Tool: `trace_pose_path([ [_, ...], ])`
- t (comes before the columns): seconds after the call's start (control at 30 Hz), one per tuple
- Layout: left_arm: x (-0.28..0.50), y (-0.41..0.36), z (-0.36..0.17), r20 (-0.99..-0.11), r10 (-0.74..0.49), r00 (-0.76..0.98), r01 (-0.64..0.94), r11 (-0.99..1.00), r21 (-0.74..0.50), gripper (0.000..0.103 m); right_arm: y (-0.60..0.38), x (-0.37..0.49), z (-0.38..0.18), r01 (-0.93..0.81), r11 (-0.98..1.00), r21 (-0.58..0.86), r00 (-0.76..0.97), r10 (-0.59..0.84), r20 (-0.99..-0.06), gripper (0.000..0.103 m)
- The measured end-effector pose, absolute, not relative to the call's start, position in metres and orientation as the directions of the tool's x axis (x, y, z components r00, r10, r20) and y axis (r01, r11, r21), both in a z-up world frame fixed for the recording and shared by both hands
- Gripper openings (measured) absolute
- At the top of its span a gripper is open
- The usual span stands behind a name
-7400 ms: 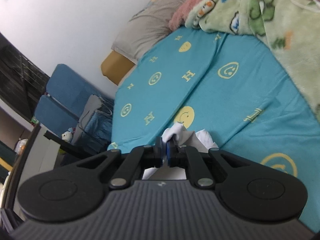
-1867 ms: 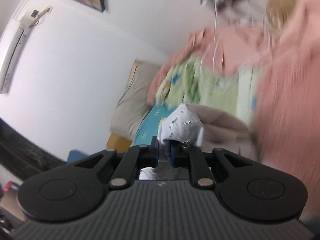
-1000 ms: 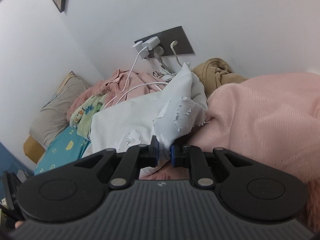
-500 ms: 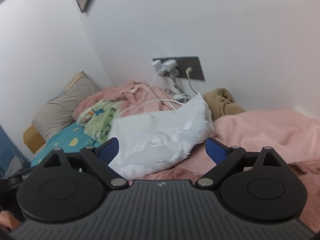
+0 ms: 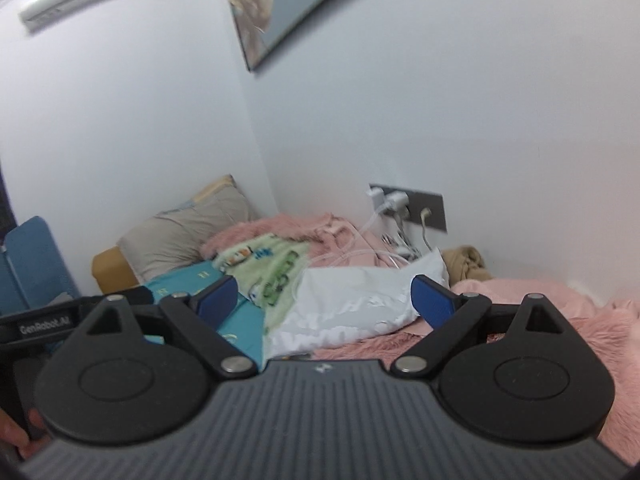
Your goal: Fold clothes
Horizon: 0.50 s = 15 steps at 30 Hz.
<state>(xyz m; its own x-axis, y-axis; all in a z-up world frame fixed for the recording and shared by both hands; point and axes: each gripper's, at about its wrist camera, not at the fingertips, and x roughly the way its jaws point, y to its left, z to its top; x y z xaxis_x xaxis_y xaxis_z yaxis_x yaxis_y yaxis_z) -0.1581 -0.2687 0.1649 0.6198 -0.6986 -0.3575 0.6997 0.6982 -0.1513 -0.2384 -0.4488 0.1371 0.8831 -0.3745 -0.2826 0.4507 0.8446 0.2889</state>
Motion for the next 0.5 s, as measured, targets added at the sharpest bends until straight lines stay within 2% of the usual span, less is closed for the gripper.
trace_pose_path([
  [0.17, -0.195, -0.237, 0.173, -0.313, -0.698, 0.644, 0.700, 0.703, -0.126, 0.103, -0.411, -0.273, 0.154, 0.415, 0.873, 0.258, 0.905, -0.365, -0.219, 0.095],
  [0.5, -0.258, -0.183, 0.174, -0.194, -0.686, 0.701, 0.679, 0.726, -0.112, 0.103, -0.378, -0.290, 0.146, 0.404, 0.896, 0.186, 0.910, -0.373, -0.182, 0.095],
])
